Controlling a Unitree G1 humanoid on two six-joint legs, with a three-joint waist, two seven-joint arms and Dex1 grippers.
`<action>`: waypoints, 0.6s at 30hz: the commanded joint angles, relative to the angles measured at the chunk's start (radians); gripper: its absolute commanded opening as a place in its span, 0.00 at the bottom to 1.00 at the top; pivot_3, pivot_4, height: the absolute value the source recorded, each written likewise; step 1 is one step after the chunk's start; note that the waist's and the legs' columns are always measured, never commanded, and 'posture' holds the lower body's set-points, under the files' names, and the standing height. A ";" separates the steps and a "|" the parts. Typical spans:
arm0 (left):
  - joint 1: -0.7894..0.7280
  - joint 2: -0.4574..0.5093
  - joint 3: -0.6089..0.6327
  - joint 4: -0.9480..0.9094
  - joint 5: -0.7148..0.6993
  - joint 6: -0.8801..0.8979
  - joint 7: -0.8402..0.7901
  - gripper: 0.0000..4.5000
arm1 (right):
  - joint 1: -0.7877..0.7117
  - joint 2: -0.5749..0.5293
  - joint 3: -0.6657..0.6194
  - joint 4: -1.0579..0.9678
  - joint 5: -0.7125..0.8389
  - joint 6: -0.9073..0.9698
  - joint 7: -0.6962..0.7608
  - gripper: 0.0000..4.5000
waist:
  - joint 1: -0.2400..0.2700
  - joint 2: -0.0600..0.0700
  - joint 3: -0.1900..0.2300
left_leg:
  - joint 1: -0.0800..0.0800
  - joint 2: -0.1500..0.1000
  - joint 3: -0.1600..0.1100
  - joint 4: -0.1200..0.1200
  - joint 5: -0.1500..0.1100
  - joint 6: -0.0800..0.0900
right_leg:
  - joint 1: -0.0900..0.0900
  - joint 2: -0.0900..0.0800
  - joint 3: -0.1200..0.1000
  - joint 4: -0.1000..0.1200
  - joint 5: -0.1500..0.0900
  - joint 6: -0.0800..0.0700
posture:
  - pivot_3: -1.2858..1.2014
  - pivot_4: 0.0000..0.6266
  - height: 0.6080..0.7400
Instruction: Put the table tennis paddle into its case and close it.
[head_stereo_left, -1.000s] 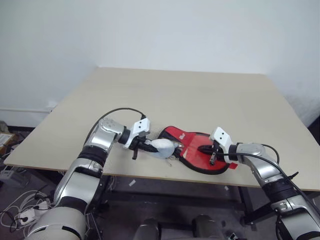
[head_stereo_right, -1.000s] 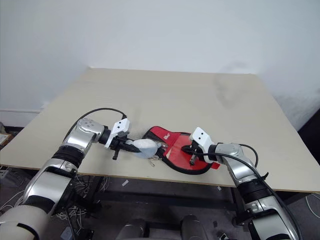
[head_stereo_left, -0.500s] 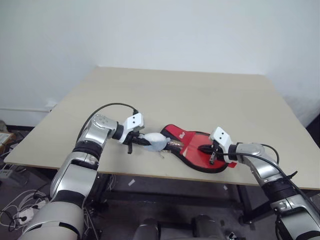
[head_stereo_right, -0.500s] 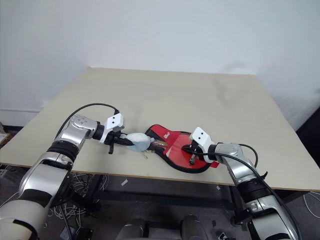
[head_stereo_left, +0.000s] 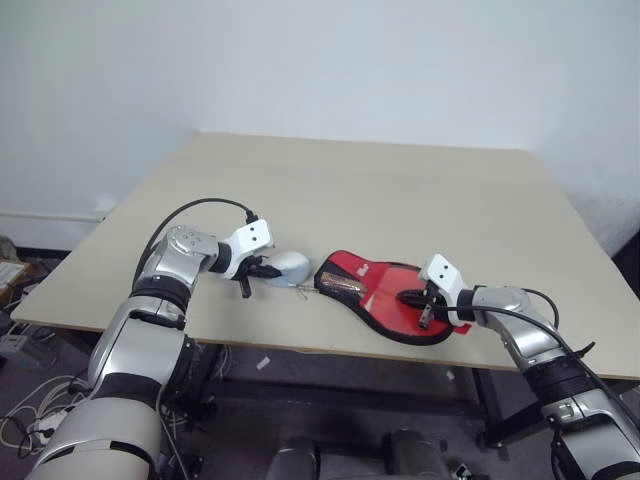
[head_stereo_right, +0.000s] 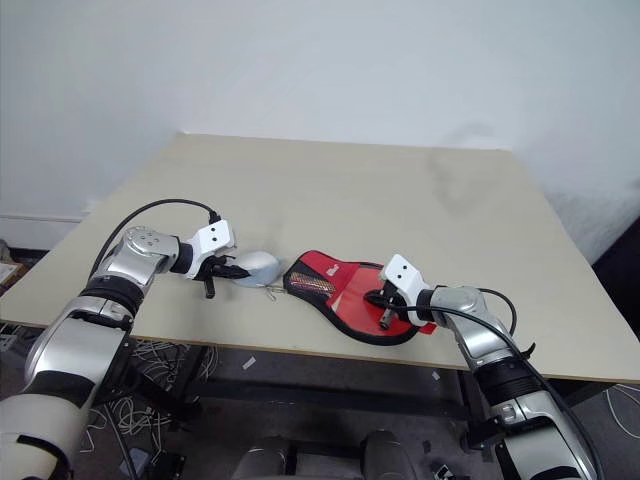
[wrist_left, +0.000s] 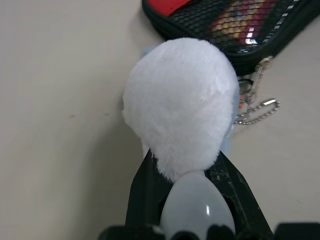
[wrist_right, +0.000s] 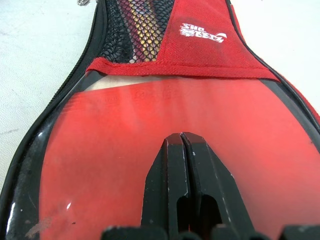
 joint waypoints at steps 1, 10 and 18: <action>-0.049 0.020 0.028 0.020 0.031 -0.015 0.106 0.04 | 0.040 -0.016 0.041 0.060 -0.054 0.031 0.008 0.00 | 0.000 0.000 0.000 | 0.000 0.000 0.000 0.000 0.000 0.000 | 0.000 0.000 0.000 0.000 0.000 0.000 | 0.52 0.00 1.00; -0.080 -0.001 0.029 0.055 0.072 -0.040 0.256 0.04 | 0.040 -0.014 0.045 0.058 -0.056 0.031 0.010 0.00 | -0.001 0.000 0.000 | -0.001 0.002 0.000 0.000 0.000 0.000 | -0.001 0.000 -0.003 0.000 0.001 -0.001 | 0.52 0.00 1.00; -0.084 -0.019 0.052 0.063 0.061 -0.024 0.223 0.29 | 0.041 -0.015 0.044 0.058 -0.057 0.029 0.009 0.00 | -0.001 0.000 0.000 | -0.001 0.002 0.001 0.000 0.000 0.000 | -0.002 0.000 -0.003 0.000 0.004 -0.006 | 0.52 0.00 1.00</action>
